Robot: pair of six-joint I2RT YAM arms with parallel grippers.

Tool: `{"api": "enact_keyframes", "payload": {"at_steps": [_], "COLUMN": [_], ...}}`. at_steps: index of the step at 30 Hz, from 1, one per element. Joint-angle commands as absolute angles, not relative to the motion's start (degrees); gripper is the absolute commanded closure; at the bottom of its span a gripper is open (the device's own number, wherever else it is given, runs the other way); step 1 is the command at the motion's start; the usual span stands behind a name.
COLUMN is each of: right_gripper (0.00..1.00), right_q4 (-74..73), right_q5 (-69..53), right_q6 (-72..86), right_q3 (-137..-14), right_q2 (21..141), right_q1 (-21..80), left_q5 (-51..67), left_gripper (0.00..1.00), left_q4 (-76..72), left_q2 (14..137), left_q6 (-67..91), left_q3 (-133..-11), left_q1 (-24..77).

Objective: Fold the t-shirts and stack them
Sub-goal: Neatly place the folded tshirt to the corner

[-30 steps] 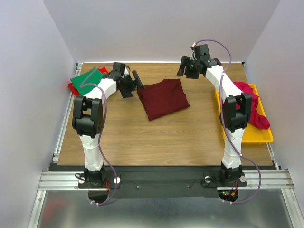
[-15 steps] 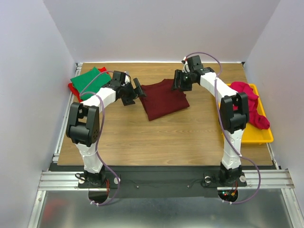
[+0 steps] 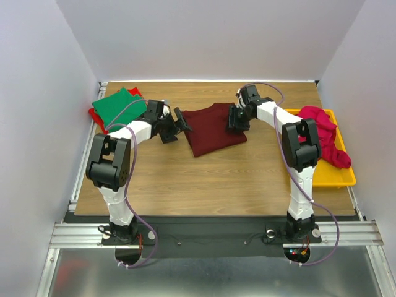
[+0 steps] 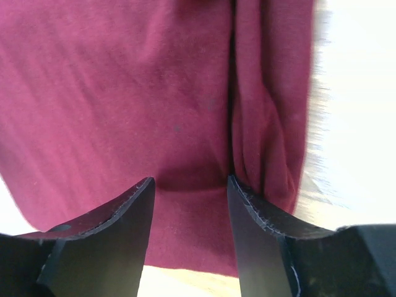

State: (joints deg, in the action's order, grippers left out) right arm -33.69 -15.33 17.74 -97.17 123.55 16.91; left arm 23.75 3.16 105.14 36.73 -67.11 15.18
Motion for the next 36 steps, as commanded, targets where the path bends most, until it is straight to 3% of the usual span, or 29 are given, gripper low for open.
{"api": "enact_keyframes", "payload": {"at_steps": [1, 18, 30, 34, 36], "right_gripper": [0.44, 0.45, 0.46, 0.47, 0.47], "right_q4": [-32.1, -32.2, -32.1, -32.1, -32.2], "right_q5": [-12.0, -12.7, -12.8, -12.7, -12.7], "right_q6": [16.6, 17.5, 18.0, 18.1, 18.1], "right_q3": [-95.5, -92.6, -89.3, -89.8, -90.3], "right_q2": [124.1, 122.2, 120.2, 120.4, 120.6], "right_q1": [17.0, 18.0, 20.9, 21.5, 21.5], "left_q5": [24.5, 24.1, 23.6, 23.6, 22.9], "left_gripper": [0.01, 0.01, 0.03, 0.15, 0.29], "left_q4": [-2.5, -8.9, -7.1, -5.3, -4.5], "left_q2": [104.8, 114.8, 123.8, 125.5, 125.9], "left_q6": [37.4, 40.7, 41.4, 41.7, 41.5], "left_q3": [-66.3, -64.9, -76.1, -78.6, -78.8], "left_q1": [15.8, 23.3, 28.1, 28.8, 29.2]}}
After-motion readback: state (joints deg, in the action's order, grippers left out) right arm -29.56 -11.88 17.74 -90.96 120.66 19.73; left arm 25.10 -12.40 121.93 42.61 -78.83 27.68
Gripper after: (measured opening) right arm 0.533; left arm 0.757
